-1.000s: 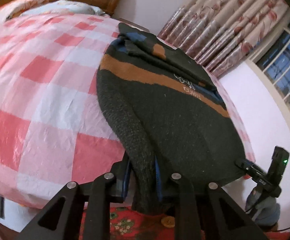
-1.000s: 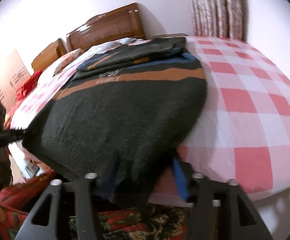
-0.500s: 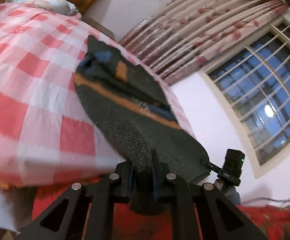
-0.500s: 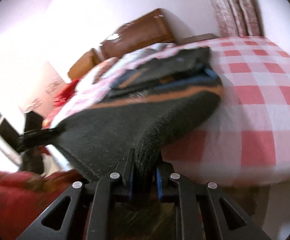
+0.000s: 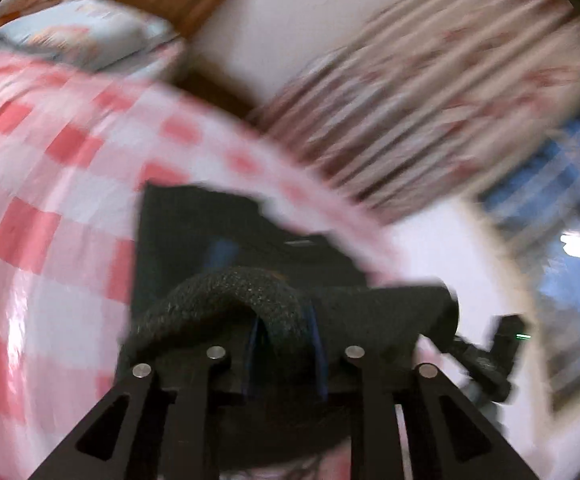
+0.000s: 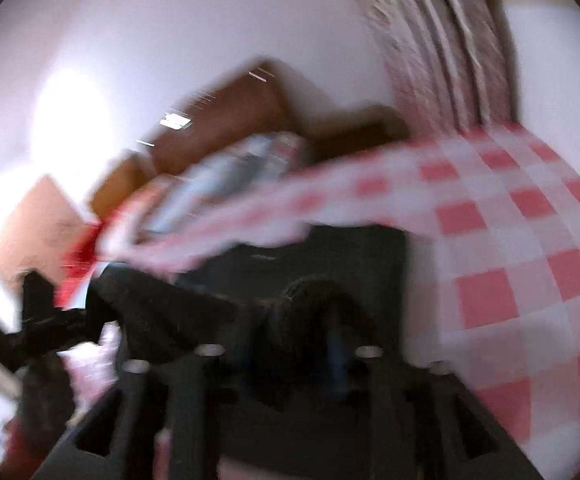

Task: Fold small clothes

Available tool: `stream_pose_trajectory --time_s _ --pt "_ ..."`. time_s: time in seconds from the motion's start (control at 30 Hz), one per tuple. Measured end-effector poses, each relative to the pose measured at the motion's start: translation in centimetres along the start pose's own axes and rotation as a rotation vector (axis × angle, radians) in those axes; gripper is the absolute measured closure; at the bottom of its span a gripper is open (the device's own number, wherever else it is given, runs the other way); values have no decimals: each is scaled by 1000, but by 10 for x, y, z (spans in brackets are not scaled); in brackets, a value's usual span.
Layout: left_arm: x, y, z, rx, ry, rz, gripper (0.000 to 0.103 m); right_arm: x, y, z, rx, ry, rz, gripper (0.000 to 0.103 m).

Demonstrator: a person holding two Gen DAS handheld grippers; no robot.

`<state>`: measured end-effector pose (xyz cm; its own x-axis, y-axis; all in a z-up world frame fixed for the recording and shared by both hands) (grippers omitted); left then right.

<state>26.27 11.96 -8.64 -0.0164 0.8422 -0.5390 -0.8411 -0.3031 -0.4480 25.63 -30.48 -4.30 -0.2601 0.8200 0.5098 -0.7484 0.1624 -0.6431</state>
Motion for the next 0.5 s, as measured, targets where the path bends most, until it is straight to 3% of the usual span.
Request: stream_pose_trajectory --time_s 0.07,0.17,0.23,0.33,0.47,0.5 --pt "12 1 -30 62 -75 22 79 -13 4 -19 25 33 -55 0" --pt "17 15 -32 -11 -20 1 77 -14 20 -24 -21 25 17 0" --pt "19 22 -27 -31 -1 -26 77 -7 26 -24 -17 38 118 0" --pt "25 30 -10 -54 22 -15 77 -2 27 -19 3 63 145 0" --pt "45 29 33 -236 2 63 76 -23 28 -11 10 112 150 0" --pt "50 27 36 -250 -5 87 76 -29 28 -11 19 138 141 0"
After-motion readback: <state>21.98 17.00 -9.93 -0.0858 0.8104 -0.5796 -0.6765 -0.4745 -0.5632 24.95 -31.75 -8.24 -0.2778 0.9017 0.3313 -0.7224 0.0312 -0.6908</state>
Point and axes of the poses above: each gripper's, at about its wrist camera, not at the fingertips, and z roughly against the way its jaws point, x to its left, y to its underside, the point moved 4 cm from there along -z, roughly the way its jaws point, and after that the axes turned 9 degrees about -y, right-handed, at the moved point
